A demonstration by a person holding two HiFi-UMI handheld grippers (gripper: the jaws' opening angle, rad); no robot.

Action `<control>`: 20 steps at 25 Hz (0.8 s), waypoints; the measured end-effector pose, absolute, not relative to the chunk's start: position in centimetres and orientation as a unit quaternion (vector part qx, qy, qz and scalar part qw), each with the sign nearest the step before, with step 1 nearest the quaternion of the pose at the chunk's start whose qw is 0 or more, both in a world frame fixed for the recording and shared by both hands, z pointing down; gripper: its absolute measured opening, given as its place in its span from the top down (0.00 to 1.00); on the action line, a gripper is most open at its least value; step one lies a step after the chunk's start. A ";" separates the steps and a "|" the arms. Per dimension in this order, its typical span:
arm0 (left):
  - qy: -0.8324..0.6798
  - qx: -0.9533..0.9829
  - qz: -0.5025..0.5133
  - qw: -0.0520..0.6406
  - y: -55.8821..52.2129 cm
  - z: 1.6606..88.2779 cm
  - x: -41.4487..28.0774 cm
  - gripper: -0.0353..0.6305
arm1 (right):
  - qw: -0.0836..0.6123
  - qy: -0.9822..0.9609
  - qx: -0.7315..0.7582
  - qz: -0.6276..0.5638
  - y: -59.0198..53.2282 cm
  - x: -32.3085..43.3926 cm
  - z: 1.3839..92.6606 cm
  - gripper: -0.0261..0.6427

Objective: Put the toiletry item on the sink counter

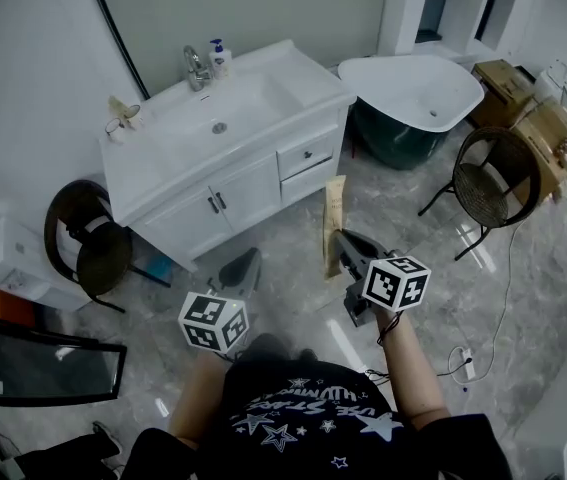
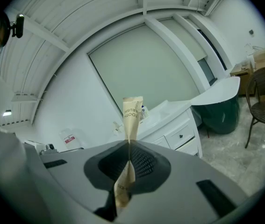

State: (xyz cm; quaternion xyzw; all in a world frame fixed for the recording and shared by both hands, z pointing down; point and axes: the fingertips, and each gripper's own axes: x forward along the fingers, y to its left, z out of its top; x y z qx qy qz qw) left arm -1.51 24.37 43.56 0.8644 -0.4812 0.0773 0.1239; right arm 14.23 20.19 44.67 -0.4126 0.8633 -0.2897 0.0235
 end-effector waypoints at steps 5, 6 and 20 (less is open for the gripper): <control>-0.488 0.861 0.081 0.123 24.7 43.9 -0.9 0.92 | 0.018 0.863 -0.408 -0.298 20.3 15.0 45.6 0.93; -0.489 0.860 0.081 0.123 24.6 44.0 -0.9 0.92 | 0.018 0.863 -0.408 -0.299 20.1 15.0 45.8 0.93; -0.484 0.859 0.079 0.147 14.9 46.1 -1.3 0.92 | -0.005 0.845 -0.437 -0.309 11.7 16.2 48.2 0.93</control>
